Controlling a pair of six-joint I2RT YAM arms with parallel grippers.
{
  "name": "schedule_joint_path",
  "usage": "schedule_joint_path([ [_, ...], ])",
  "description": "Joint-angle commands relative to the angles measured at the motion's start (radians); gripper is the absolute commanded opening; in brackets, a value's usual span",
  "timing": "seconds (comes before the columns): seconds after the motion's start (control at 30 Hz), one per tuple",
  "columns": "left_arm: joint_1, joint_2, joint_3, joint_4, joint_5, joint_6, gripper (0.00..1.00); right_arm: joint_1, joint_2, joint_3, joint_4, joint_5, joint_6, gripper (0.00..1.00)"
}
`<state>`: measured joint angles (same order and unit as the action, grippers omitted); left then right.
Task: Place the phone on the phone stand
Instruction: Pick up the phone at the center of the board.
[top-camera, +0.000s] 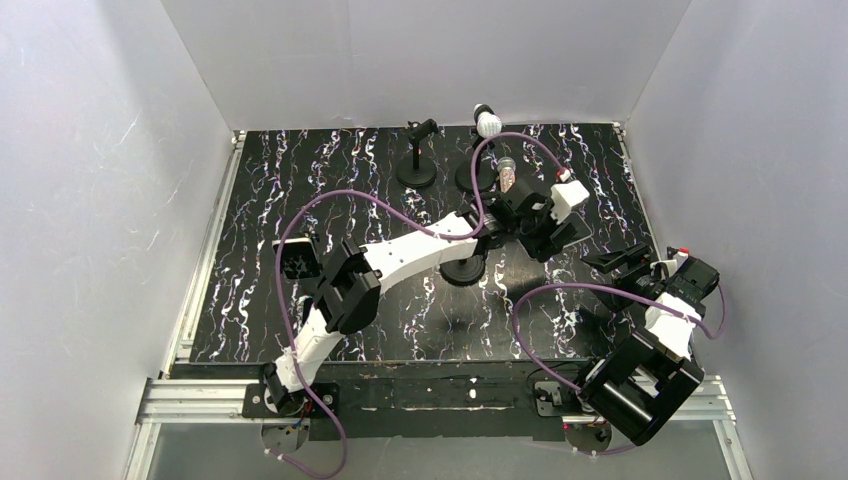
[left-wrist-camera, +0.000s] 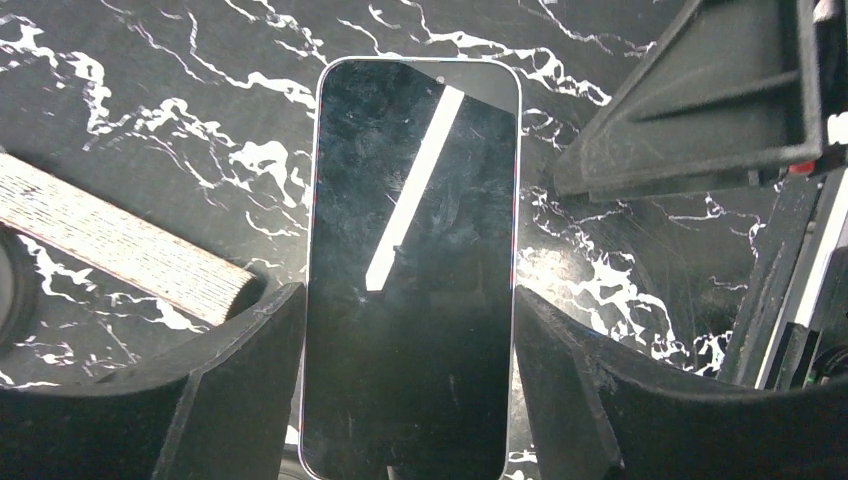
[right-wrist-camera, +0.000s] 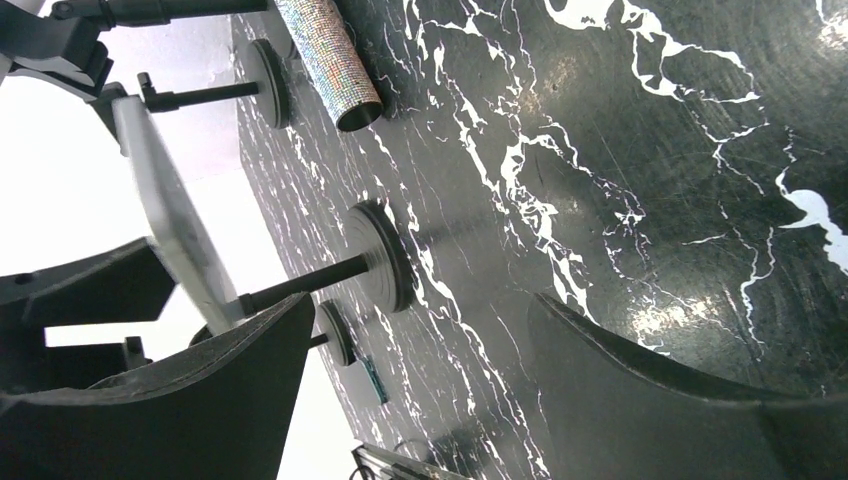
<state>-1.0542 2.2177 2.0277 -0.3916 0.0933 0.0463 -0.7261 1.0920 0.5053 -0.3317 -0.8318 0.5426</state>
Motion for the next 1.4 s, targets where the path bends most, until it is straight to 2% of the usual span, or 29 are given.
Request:
schedule_joint_path([
  [0.0, 0.014, -0.078, 0.102, 0.031, -0.009, 0.023, 0.00, -0.004, -0.017, -0.008, 0.033, -0.044, -0.007, 0.85],
  [0.3, 0.042, -0.056, 0.094, 0.002, -0.039, 0.051, 0.00, -0.005, -0.013, -0.022, 0.063, -0.067, -0.005, 0.85],
  [0.83, 0.159, -0.246, 0.054, 0.049, 0.076, -0.037, 0.00, 0.048, 0.015, -0.002, 0.082, -0.088, -0.008, 0.85],
  [1.2, 0.211, -0.477, -0.074, 0.030, 0.066, -0.065, 0.00, 0.246, -0.033, 0.091, 0.072, 0.022, 0.036, 0.85],
  [1.37, 0.220, -0.608, -0.219, 0.010, 0.013, -0.051, 0.00, 0.343, -0.046, 0.175, 0.033, 0.080, 0.030, 0.85],
])
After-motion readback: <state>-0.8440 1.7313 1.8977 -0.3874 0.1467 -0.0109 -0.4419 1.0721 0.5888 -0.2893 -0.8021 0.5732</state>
